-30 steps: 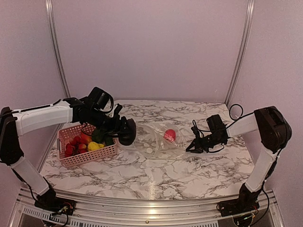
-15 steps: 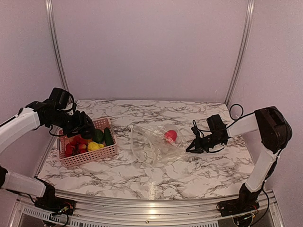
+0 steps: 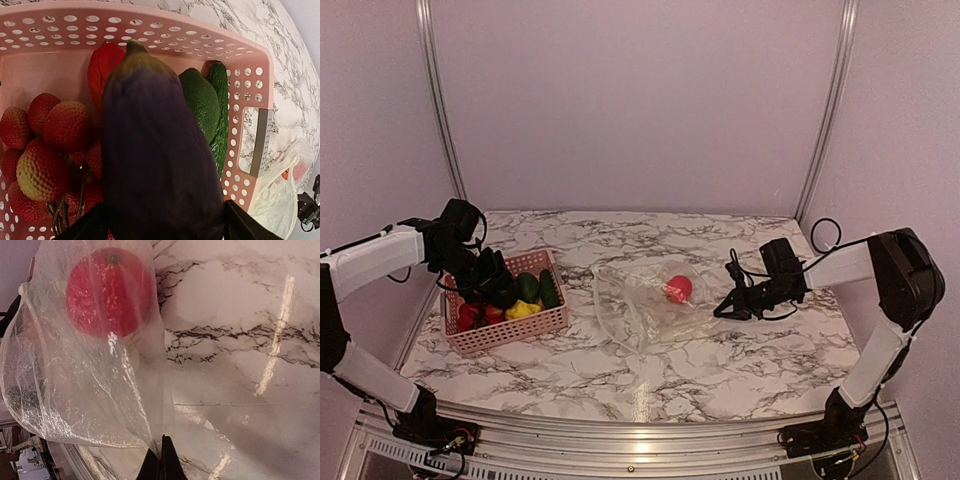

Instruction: Open the zip-top bag and remove the fake food

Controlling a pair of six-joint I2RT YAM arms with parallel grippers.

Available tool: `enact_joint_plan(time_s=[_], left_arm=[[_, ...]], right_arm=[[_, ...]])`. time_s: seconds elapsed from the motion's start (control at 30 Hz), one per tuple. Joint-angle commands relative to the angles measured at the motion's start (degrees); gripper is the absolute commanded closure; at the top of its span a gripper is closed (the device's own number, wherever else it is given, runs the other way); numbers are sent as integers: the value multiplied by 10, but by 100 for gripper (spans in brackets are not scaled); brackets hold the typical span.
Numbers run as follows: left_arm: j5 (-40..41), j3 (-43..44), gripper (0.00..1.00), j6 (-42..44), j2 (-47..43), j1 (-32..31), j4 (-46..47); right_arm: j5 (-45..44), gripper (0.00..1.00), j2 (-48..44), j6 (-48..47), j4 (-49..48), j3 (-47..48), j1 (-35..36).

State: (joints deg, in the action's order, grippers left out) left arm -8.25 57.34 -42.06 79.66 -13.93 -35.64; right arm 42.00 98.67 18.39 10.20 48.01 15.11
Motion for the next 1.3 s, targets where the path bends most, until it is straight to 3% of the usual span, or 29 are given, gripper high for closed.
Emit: enact_joint_plan(time_s=[0.0,0.13,0.27,0.43,0.57,0.77,0.93,1.27], left_arm=[[-17,11,16,2,19,10,14],[-34,22,2,14,1,10,18],[-42,30,1,28,-25,6,24],[-75,40,1,57,-41,-38,56],[-89,11,6,40,-35,-108,121],[-103,-34,20,-30,7,-202,246],[-109,-19,27,-55,75,-253,297],[-90,60,32,-45,175,-291,274]], right_arm=[[12,100,-23,4,7,-13,-3],[19,100,-50,13,15,-32,9],[24,90,-85,31,20,-64,35],[23,54,-138,26,56,-80,49],[13,39,-149,11,91,-54,1],[1,36,-82,17,65,34,-37],[17,36,2,42,18,113,-36],[31,35,140,9,31,215,-30]])
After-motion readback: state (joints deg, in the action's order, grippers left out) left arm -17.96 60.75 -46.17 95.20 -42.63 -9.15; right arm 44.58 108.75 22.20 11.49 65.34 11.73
